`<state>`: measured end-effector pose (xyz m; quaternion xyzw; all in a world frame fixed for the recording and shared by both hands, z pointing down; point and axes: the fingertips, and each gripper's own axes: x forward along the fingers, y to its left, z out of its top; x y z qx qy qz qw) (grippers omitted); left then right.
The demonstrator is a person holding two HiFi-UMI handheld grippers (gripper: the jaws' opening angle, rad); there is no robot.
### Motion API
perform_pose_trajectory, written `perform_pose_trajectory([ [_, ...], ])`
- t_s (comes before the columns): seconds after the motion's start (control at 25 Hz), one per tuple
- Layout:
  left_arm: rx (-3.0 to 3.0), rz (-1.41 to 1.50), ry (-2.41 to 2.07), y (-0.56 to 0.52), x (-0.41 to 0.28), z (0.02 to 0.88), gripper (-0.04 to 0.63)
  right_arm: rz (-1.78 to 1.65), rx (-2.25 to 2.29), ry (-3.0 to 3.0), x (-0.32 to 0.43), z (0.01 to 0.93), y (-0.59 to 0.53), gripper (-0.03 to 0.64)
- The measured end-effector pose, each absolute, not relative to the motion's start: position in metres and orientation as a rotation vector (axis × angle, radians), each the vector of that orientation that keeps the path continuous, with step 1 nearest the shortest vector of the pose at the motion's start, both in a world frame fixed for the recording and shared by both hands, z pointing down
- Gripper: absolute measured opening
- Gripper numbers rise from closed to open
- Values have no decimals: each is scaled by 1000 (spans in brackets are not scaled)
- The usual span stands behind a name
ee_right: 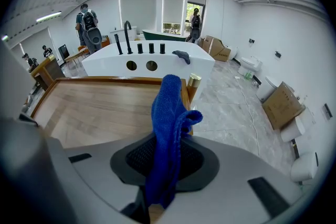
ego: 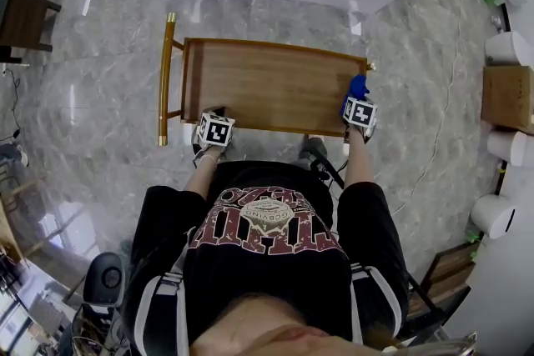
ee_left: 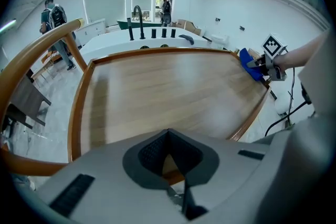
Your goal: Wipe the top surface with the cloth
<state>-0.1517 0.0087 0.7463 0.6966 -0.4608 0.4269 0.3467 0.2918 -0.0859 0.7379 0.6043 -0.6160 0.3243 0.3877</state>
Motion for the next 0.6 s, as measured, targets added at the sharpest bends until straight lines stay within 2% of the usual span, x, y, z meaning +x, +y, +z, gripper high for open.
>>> perform_pose_trajectory([
  [0.6, 1788, 1063, -1148, 19, -163, 754, 46, 796, 1573, -1527, 281, 734, -72, 85],
])
